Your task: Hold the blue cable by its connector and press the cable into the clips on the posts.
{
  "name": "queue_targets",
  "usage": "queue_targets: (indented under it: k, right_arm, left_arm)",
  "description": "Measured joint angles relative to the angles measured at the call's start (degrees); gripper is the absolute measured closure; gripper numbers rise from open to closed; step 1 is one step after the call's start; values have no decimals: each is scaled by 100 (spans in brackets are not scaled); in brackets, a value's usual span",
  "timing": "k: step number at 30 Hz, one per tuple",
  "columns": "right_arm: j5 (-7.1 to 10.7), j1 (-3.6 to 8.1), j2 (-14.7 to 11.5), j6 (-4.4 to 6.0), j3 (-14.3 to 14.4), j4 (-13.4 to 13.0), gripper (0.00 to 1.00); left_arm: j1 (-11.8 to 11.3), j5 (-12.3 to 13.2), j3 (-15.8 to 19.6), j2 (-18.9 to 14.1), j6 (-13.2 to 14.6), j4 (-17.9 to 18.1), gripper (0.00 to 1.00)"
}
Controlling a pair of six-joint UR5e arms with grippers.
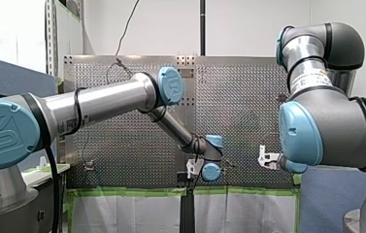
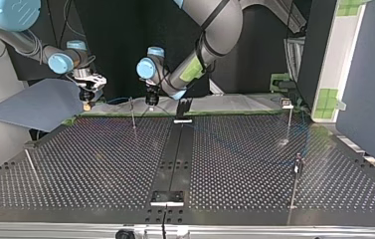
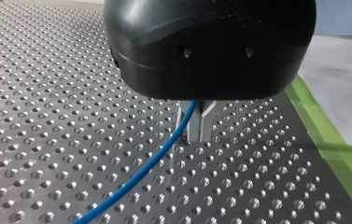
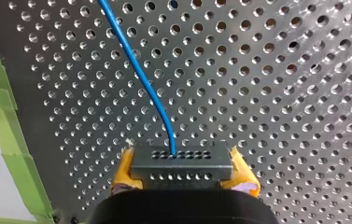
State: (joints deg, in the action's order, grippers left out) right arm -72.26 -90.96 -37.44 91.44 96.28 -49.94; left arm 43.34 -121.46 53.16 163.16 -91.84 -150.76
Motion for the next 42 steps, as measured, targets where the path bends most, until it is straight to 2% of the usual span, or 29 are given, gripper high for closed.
queue_targets:
  k: [5,12,23,32,36,42]
  right_arm:
    - [6,-10,89,15,-164,42,100]
    - [0,-13,121,103,-355,39,100]
    - [8,-4,142,163,-469,24,100]
    - [5,18,233,190,-564,18,100]
    - [3,13,357,165,-710,122,100]
    - [-5,-3,402,163,-931,334,100]
  left_arm:
    - [-43,96,-215,207,-120,-207,100]
    - [-172,112,-533,497,-142,-462,100]
    - [-396,239,-843,526,-122,-460,100]
    - [-441,154,-863,527,50,-509,100]
    - [-453,72,-880,527,160,-473,100]
    - [-497,69,-890,527,184,-401,100]
